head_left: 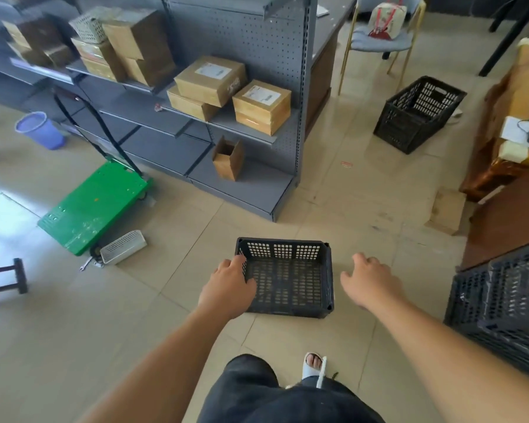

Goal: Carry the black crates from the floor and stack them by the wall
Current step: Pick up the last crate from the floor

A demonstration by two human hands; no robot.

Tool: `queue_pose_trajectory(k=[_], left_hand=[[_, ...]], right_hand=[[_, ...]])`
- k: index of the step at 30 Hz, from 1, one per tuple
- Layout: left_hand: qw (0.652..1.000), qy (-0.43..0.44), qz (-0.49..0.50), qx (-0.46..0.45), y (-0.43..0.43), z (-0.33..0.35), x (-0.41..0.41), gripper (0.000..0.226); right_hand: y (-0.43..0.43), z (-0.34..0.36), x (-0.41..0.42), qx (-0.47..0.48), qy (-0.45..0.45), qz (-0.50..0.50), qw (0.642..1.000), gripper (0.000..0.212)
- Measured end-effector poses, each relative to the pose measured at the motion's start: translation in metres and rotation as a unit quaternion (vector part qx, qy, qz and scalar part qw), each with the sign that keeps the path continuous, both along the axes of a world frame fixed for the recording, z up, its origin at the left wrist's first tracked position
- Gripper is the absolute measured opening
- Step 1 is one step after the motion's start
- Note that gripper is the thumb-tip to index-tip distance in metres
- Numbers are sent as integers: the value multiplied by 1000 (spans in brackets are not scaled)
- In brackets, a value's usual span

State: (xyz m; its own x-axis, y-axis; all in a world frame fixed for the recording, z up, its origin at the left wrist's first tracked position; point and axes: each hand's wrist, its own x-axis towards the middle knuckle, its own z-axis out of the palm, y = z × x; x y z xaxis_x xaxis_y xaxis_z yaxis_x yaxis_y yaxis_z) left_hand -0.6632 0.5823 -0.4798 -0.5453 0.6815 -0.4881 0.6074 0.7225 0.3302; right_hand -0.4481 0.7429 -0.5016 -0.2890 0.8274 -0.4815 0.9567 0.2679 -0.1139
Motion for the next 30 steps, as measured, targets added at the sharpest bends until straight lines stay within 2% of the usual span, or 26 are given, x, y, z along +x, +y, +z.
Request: queue_pose_trajectory(k=[7,15,19,24,30], left_hand=[[998,-27,-6,-56,63,-45,-77,54],[993,-48,-39,-97,144,-126,-159,48],[988,-62,-26,-136,159,-194,-185,47],[977,-68,-56,-194,158,-302,-196,49],[970,-91,-10,-226,148,-426,-198,55]], right_hand=[[59,-39,-68,-27,-30,-4,999,48],[129,-118,-138,-101,-16,-135,986,52],[148,-183,-148,-129,-27,-172,976,52],[163,-281,-149,-172,-32,-207,963,54],[171,-401,-139,-191,-35,-241,951,53]])
